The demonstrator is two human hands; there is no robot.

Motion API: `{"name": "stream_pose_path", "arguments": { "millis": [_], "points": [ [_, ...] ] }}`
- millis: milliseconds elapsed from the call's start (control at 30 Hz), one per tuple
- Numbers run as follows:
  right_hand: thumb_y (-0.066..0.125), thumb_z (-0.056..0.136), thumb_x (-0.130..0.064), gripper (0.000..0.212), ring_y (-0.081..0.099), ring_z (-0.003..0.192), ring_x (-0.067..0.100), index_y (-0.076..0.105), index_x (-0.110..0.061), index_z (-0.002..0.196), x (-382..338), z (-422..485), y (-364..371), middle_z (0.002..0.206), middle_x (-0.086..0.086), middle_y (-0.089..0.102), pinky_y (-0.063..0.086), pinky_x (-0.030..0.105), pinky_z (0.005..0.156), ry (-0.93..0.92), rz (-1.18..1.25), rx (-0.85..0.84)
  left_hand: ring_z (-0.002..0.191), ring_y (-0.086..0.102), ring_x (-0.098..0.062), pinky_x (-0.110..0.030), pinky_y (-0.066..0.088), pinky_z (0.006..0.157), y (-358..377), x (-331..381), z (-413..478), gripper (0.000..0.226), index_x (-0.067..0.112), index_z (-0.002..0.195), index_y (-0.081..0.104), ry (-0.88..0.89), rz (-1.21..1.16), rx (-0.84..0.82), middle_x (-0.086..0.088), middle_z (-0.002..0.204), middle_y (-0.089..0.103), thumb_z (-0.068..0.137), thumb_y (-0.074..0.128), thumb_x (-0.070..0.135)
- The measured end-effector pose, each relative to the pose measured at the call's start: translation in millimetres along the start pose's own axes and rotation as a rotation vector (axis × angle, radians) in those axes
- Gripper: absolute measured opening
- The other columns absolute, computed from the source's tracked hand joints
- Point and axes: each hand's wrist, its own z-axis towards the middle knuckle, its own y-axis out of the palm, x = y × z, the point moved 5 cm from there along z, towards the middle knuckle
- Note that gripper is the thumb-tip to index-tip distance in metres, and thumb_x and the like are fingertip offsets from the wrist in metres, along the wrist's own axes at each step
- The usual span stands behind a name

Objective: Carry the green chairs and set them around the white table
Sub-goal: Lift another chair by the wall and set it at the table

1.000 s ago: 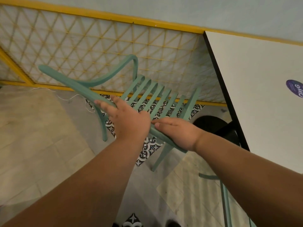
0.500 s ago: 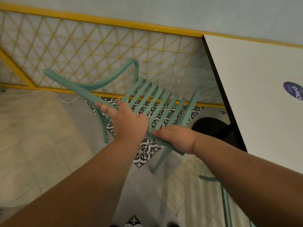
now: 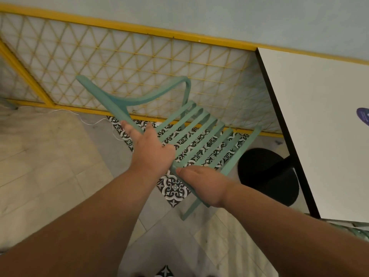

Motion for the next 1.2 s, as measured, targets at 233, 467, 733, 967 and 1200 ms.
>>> {"name": "stream_pose_path", "arguments": {
  "millis": [233,467,733,967,1200],
  "points": [
    [0.043,0.102,-0.008,0.051,0.055,0.118,0.039,0.034,-0.011,0.153,-22,15,11,0.133,0.023,0.054,0.046,0.043,0.098,-0.067,-0.015,0.086,0.148,0.027,-0.041,-0.033,0.033,0.113,-19,0,8,0.059,0.004,0.143,0.041,0.053,0.053,-0.054,-0.019,0.161,-0.032,0.087,0.059,0.009],
    [0.031,0.107,-0.014,0.033,0.056,0.105,0.04,0.046,-0.007,0.136,-44,30,7,0.118,0.02,0.055,0.043,0.038,0.081,0.013,0.053,0.15,0.142,0.04,-0.04,-0.037,0.038,0.115,-28,-8,37,0.066,0.007,0.149,0.038,0.079,0.097,-0.144,-0.012,0.161,-0.036,0.087,0.059,0.012],
    [0.044,0.096,-0.001,0.052,0.056,0.11,0.043,0.034,-0.007,0.147,-60,53,-7,0.124,0.024,0.055,0.047,0.045,0.089,0.01,-0.011,0.21,0.15,0.026,-0.035,-0.036,0.031,0.12,-29,-11,77,0.073,0.017,0.157,0.033,0.109,0.139,-0.188,-0.008,0.163,-0.033,0.089,0.059,0.014],
    [0.059,0.089,0.001,0.059,0.059,0.104,0.041,0.035,-0.009,0.141,-62,83,-18,0.114,0.021,0.058,0.043,0.04,0.078,0.028,0.023,0.215,0.137,0.043,-0.038,-0.042,0.038,0.117,-33,-8,111,0.064,0.011,0.148,0.045,0.123,0.188,-0.196,-0.002,0.164,-0.024,0.086,0.059,0.012],
    [0.07,0.082,0.004,0.079,0.059,0.108,0.043,0.029,-0.011,0.147,-63,109,-28,0.118,0.023,0.058,0.047,0.043,0.082,0.054,0.075,0.193,0.131,0.048,-0.037,-0.043,0.039,0.116,-39,-5,139,0.06,0.011,0.144,0.05,0.137,0.212,-0.203,-0.007,0.165,-0.013,0.085,0.059,0.011]
  ]
}}
